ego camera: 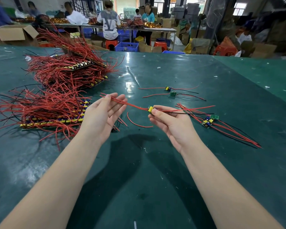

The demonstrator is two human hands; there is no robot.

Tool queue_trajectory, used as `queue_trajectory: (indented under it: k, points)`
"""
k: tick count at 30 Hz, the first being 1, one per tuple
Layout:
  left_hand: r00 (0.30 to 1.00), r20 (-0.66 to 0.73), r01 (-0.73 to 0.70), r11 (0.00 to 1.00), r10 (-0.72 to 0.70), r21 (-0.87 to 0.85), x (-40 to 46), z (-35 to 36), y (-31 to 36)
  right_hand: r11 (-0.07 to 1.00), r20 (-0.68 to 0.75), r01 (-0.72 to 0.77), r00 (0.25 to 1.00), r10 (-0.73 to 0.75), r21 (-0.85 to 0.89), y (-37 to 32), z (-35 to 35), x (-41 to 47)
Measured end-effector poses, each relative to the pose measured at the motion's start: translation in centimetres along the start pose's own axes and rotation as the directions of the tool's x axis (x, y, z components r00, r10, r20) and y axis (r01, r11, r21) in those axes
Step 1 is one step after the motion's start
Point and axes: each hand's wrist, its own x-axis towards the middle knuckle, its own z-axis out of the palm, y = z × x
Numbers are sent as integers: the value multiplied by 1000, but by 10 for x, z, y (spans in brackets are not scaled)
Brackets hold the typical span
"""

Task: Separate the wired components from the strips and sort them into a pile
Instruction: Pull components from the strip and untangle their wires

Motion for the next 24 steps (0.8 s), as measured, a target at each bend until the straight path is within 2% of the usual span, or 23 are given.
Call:
queue_trajectory:
  k: [9,13,16,19,21,24]
  points:
    - [997,-26,-70,996,71,61,-3,-1,1,985,-2,86,996,-88,-152,0,0,-1]
    - [994,-70,-82,995,86,56,-4,-1,0,983,6,96,995,-96,-155,1,0,-1]
    - [994,-105,-17,998,12,-53,-2,-2,1,999,33,37,999,-37,-19,1,1,0]
    - [981,-127,112,965,-145,-238,-1,-1,4,986,82,-90,994,79,138,1,3,1]
    - [969,-122,164,926,-216,-339,-2,0,5,972,107,-155,985,137,179,1,4,1]
    - [971,-110,161,916,-214,-368,-3,0,5,971,105,-166,983,150,172,0,3,1]
